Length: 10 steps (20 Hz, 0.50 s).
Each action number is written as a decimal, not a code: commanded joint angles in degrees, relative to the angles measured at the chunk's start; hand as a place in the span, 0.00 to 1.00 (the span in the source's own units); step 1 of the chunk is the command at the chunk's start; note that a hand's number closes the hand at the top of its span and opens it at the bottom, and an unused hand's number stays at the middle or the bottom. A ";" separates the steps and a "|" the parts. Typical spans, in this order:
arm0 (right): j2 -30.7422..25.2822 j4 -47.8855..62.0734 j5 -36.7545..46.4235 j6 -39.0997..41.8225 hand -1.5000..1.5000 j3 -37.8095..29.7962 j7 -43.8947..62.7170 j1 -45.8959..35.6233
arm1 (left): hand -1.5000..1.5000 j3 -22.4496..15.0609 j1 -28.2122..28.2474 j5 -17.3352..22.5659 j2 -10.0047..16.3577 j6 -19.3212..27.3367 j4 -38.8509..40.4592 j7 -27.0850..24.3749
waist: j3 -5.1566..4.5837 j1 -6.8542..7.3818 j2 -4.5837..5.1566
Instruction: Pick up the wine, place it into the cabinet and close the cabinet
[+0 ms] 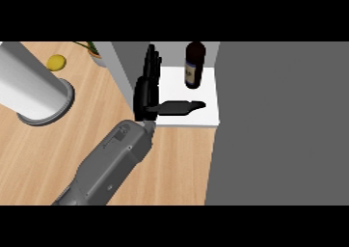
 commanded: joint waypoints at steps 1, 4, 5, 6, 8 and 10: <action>-0.50 -11.93 -0.56 -1.57 0.00 1.88 5.69 1.82 | 0.00 -3.56 9.04 -0.69 -0.14 1.74 -11.43 1.81 | -0.04 0.04 0.05; -1.50 -11.78 -1.11 -1.54 0.00 0.85 6.57 0.88 | 0.00 -7.34 14.77 -2.97 0.76 4.74 -20.28 2.86 | -0.02 -0.06 0.13; -1.88 -13.28 -3.53 -1.25 0.00 -0.18 6.83 1.00 | 0.00 -6.74 16.27 -2.78 3.18 2.63 -20.52 2.78 | -0.01 -0.46 0.35; -1.30 -11.37 -1.24 -1.17 0.00 1.98 4.92 2.39 | 0.00 -8.66 18.06 -3.79 1.84 6.78 -25.62 4.47 | 0.01 -0.44 0.21; -1.59 -13.10 -2.80 -1.98 0.00 1.36 7.35 1.21 | 0.00 -9.04 22.29 -4.13 6.83 4.08 -29.61 4.21 | -0.02 -0.21 0.29; -3.17 -13.34 -3.47 -0.36 0.00 -0.40 4.59 3.88 | 0.00 -9.56 24.30 -4.95 6.69 6.19 -33.57 4.97 | 0.04 -0.90 0.37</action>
